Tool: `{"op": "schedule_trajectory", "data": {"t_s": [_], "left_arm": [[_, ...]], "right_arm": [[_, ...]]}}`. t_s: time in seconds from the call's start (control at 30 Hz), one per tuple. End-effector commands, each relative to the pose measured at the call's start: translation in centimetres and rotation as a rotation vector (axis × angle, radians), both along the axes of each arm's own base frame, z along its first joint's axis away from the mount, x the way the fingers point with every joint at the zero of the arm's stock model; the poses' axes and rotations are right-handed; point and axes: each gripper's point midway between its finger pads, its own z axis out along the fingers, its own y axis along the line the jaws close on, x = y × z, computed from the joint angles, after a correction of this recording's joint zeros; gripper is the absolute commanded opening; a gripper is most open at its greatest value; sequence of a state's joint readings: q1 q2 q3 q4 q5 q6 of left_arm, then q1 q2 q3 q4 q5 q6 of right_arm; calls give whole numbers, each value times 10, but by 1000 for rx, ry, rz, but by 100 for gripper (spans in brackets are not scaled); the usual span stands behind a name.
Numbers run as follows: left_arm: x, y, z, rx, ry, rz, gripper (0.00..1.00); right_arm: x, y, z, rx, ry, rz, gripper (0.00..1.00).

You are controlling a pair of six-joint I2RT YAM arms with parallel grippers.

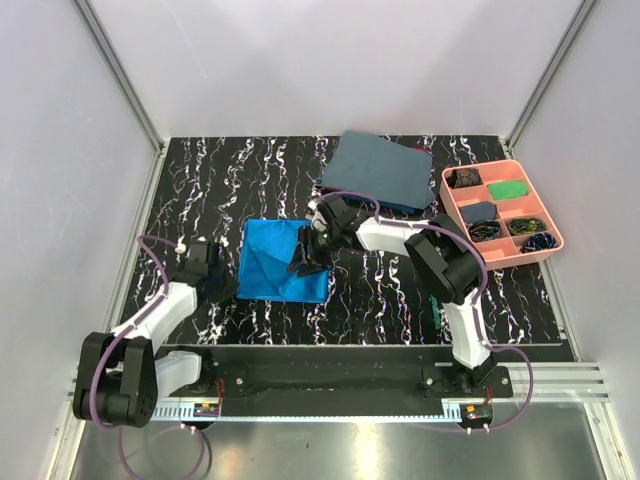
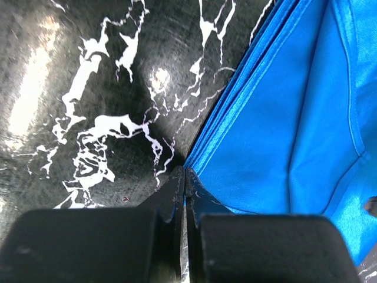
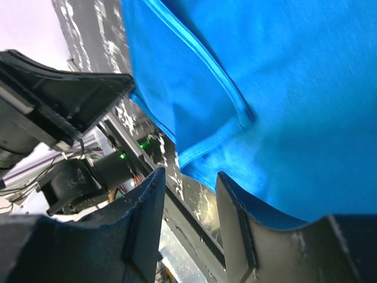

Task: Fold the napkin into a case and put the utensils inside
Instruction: Fold the square-folded napkin at the center of the board.

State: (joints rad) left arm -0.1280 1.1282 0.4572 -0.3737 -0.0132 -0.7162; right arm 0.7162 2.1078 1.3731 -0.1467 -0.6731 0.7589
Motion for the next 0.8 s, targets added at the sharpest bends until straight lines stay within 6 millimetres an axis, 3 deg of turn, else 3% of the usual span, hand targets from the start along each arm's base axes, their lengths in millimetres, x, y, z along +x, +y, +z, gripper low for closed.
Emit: {"op": "schedule_trajectory", "data": {"t_s": [0.0, 0.17, 0.6, 0.77], "left_arm": [[-11, -6, -2, -45, 12, -3, 0], [-11, -8, 2, -54, 1, -6, 0], [-13, -10, 2, -65, -5, -8, 0], [-14, -11, 3, -70, -7, -6, 0]], "right_arm": [[-6, 0, 1, 34, 15, -21, 47], [-4, 13, -1, 98, 44, -29, 37], [-11, 40, -6, 141, 66, -9, 36], [-22, 65, -1, 150, 44, 48, 36]]}}
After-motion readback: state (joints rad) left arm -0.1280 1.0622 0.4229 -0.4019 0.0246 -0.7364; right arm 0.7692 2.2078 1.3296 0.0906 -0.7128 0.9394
